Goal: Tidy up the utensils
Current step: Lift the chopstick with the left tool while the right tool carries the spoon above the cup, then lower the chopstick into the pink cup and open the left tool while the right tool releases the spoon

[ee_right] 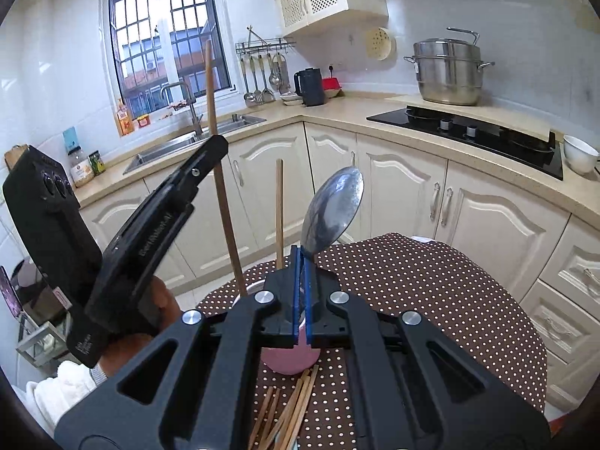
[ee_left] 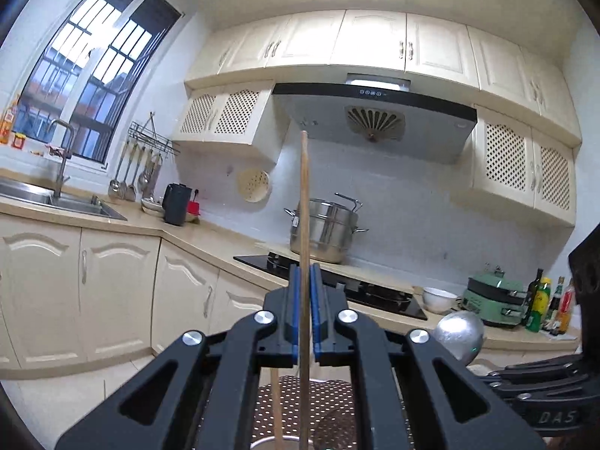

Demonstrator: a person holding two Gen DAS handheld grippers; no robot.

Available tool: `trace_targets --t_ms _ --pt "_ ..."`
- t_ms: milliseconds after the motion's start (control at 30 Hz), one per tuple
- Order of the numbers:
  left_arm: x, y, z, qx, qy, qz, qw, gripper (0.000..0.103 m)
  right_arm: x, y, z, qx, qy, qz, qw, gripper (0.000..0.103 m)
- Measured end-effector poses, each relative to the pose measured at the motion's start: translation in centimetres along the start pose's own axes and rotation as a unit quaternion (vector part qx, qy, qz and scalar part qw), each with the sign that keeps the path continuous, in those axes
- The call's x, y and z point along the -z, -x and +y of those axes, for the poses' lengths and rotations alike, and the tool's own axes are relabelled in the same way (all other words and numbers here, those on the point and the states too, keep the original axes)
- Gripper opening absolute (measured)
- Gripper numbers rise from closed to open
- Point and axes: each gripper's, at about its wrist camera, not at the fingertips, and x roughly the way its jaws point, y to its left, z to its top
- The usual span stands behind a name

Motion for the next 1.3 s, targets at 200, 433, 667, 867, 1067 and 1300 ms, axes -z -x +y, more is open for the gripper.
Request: trace_targets --t_ms 200,433,667,867,1067,1300 --pt "2.0 0.1 0.1 -0.01 -0.024 0.016 0.9995 0.005 1.0 -0.7 0.2 -0.003 -0.004 0.01 1.0 0.002" --pt "2.8 0.8 0.3 -0.009 -0.045 0.048 0.9978 0.006 1.7 -0.9 0.7 0.0 -0.008 0.015 1.0 0.002" --pt "3.2 1.4 1.1 -0.015 -0.054 0.088 0.9946 0.034 2.0 -1.3 1.4 0.006 -0.01 0.022 1.0 0.002" --pt "2.7 2.6 1.8 -0.027 -0.058 0.106 0.9924 0.049 2.1 -1.6 1.7 0.008 -0.017 0.028 0.999 0.002" --pt "2.0 4.0 2.2 -0.034 -0.064 0.119 0.9902 0.055 2.3 -2.0 2.4 0.016 -0.02 0.033 0.999 0.002" --pt "1.2 5.6 2.2 -0.036 -0.077 0.127 0.9882 0.063 2.4 -2.3 3.1 0.025 -0.022 0.038 0.999 0.003"
